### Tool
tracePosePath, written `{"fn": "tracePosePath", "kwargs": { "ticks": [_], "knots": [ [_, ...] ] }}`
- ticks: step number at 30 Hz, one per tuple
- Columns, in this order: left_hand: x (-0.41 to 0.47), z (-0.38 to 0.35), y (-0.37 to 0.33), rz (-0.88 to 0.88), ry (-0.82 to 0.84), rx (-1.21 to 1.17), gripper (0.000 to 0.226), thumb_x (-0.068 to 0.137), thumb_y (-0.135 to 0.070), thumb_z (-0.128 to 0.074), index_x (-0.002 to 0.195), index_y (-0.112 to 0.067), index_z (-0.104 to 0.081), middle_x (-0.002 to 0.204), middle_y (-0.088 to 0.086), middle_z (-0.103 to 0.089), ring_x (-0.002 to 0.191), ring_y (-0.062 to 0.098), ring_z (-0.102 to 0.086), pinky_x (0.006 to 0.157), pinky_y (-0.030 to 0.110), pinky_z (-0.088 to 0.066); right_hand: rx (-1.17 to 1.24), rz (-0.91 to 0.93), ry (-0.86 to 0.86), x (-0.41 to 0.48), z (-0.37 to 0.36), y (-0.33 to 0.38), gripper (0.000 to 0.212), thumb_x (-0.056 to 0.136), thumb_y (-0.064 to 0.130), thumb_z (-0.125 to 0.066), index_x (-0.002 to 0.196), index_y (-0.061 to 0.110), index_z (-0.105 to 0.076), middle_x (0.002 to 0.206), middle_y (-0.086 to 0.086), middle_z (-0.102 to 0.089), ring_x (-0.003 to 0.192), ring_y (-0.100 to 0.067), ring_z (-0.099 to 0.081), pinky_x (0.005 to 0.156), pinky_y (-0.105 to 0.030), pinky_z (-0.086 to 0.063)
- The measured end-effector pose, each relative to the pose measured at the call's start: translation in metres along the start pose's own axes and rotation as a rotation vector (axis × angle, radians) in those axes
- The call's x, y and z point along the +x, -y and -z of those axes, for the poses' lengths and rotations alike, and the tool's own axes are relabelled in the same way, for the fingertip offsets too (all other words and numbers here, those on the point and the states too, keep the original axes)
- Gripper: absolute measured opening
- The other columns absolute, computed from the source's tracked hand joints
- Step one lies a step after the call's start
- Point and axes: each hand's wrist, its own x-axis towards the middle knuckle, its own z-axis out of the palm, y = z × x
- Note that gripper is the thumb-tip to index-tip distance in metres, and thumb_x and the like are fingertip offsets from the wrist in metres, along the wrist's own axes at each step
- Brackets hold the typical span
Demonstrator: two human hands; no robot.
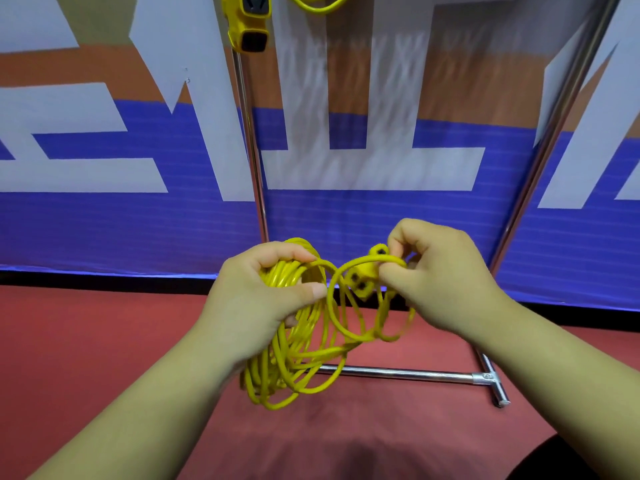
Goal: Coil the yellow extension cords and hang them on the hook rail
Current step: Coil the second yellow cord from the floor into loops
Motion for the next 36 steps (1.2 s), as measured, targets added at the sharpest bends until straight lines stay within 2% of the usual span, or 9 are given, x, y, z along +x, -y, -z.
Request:
{"fn": "tracePosePath", "kwargs": {
  "ticks": [2,5,9,19,24,26,29,32,36],
  "knots": [
    [0.002,0.002,0.002,0.008,-0.035,-0.079,0.031,0.074,0.002,-0.083,0.094,-0.019,-0.073,0.064,0.005,-0.064,0.042,0.017,-0.047,0.052,0.032,-0.047,0.025,-0.096,0.059,0.008,0.000,-0.011,0.024,0.069,0.016,-0.075,0.066,0.019,-0.051,0.060,0.004,-0.062,0.049,-0.012,-0.058,0.051,-0.028,-0.044],
    [0.004,0.005,0.006,0.000,-0.081,-0.140,0.027,0.079,0.002,-0.078,0.099,-0.015,-0.071,0.063,0.006,-0.063,0.041,0.015,-0.045,0.049,0.032,-0.049,0.274,-0.310,0.211,0.013,0.001,-0.030,0.020,0.073,0.007,-0.079,0.071,0.011,-0.060,0.056,-0.007,-0.061,0.051,-0.019,-0.060,0.058,-0.036,-0.048],
    [0.010,0.006,0.016,-0.019,-0.184,-0.139,0.022,0.083,-0.002,-0.077,0.099,-0.015,-0.071,0.058,0.007,-0.058,0.042,0.016,-0.047,0.054,0.033,-0.050,0.296,-0.424,0.360,0.009,0.000,-0.049,0.012,0.076,-0.002,-0.079,0.077,0.003,-0.068,0.060,-0.004,-0.067,0.056,-0.014,-0.062,0.061,-0.030,-0.053],
    [0.018,0.012,0.025,-0.050,-0.288,-0.112,0.017,0.087,-0.009,-0.075,0.098,-0.021,-0.072,0.055,0.006,-0.056,0.046,0.020,-0.050,0.055,0.032,-0.050,0.165,-0.429,0.502,-0.004,-0.034,-0.065,0.023,0.072,0.018,-0.086,0.084,0.018,-0.067,0.074,0.001,-0.072,0.061,-0.010,-0.059,0.068,-0.032,-0.051],
    [0.015,0.015,0.020,-0.073,-0.320,-0.196,0.014,0.091,-0.008,-0.071,0.103,-0.017,-0.070,0.065,0.010,-0.058,0.046,0.018,-0.050,0.051,0.030,-0.049,0.183,-0.414,0.678,-0.022,-0.062,-0.055,0.030,0.073,0.024,-0.087,0.071,0.017,-0.058,0.063,0.001,-0.064,0.060,-0.015,-0.055,0.061,-0.032,-0.047],
    [0.014,0.016,0.018,-0.092,-0.329,-0.227,0.014,0.091,-0.008,-0.071,0.102,-0.017,-0.070,0.065,0.008,-0.059,0.046,0.018,-0.050,0.052,0.031,-0.050,0.151,-0.355,0.750,-0.030,-0.078,-0.049,0.032,0.070,0.029,-0.088,0.069,0.020,-0.058,0.071,-0.005,-0.067,0.065,-0.015,-0.055,0.066,-0.038,-0.050],
    [0.013,0.020,0.014,-0.105,-0.349,-0.292,0.014,0.092,-0.007,-0.069,0.101,-0.018,-0.069,0.068,0.007,-0.060,0.047,0.018,-0.050,0.050,0.030,-0.049,0.028,-0.329,0.764,-0.043,-0.102,-0.046,0.040,0.068,0.035,-0.087,0.077,0.022,-0.051,0.085,-0.009,-0.069,0.072,-0.017,-0.055,0.070,-0.036,-0.051],
    [0.011,0.026,0.012,-0.103,-0.361,-0.329,0.014,0.093,-0.007,-0.069,0.103,-0.018,-0.069,0.071,0.006,-0.062,0.048,0.016,-0.051,0.051,0.029,-0.050,-0.064,-0.342,0.691,-0.055,-0.122,-0.048,0.054,0.068,0.038,-0.087,0.092,0.018,-0.043,0.085,0.002,-0.054,0.076,-0.021,-0.048,0.069,-0.035,-0.044],
    [0.006,0.033,0.010,-0.106,-0.359,-0.357,0.014,0.094,-0.008,-0.068,0.103,-0.018,-0.069,0.072,0.005,-0.063,0.048,0.016,-0.051,0.051,0.029,-0.050,-0.012,-0.379,0.746,-0.069,-0.146,-0.061,0.064,0.072,0.035,-0.085,0.107,0.017,-0.035,0.095,0.001,-0.048,0.079,-0.019,-0.044,0.067,-0.034,-0.040]
  ]
}}
